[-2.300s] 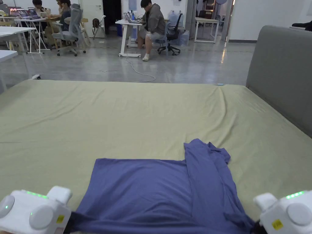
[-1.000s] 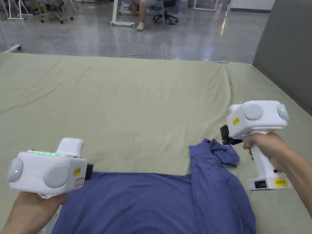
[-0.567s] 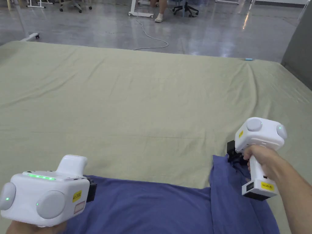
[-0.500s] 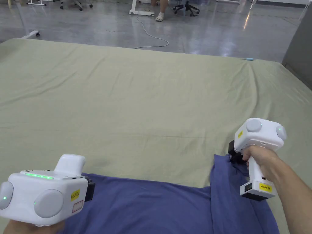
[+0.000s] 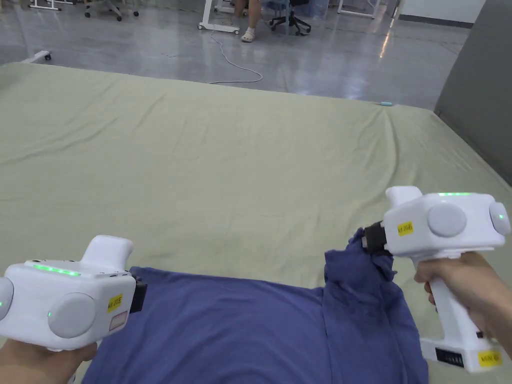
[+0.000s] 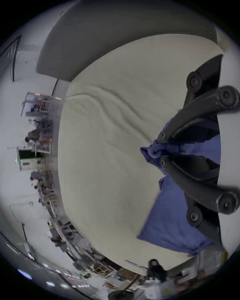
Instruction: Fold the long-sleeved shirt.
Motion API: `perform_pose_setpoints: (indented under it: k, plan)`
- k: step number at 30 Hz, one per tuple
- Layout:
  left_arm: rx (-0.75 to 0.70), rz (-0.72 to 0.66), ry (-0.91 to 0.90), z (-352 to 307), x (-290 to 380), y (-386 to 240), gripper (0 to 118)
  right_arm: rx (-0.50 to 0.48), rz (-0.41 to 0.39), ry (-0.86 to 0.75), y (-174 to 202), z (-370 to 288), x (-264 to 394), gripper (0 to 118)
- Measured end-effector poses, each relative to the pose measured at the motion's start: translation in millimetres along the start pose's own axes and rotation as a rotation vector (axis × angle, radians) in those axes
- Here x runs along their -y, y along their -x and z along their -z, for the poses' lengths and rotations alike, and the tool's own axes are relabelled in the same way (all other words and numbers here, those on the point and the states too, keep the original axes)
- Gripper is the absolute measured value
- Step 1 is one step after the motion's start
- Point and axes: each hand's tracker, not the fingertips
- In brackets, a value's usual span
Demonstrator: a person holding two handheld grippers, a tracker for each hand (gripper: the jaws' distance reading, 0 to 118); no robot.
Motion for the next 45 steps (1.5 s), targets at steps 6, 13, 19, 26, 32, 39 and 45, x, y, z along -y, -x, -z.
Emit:
perform_pose_setpoints:
  k: [6,13,19,26,32,39,45]
  plan:
    - [0.018,0.004,0.001,-19,16,-9,0,-0.091,-0.047,0.184,21,21,91,7]
    - [0.053,0.009,-0.020,-44,22,-26,0,-0.086,0.067,0.262,6,74,121,7]
    - [0.050,0.011,-0.037,-59,20,-33,0,-0.045,0.061,0.172,1,18,105,106]
    - [0.052,-0.008,-0.056,-67,20,-35,0,-0.009,0.149,-0.074,-10,-63,79,27]
    - [0.068,-0.031,-0.056,-65,24,-37,0,-0.014,0.148,-0.025,-20,-32,69,0]
    - [0.077,-0.042,-0.053,-58,19,-33,0,0.061,0.137,0.122,-33,27,60,44]
    - [0.060,-0.039,-0.028,-36,10,-26,0,0.111,0.202,0.230,-50,87,69,102]
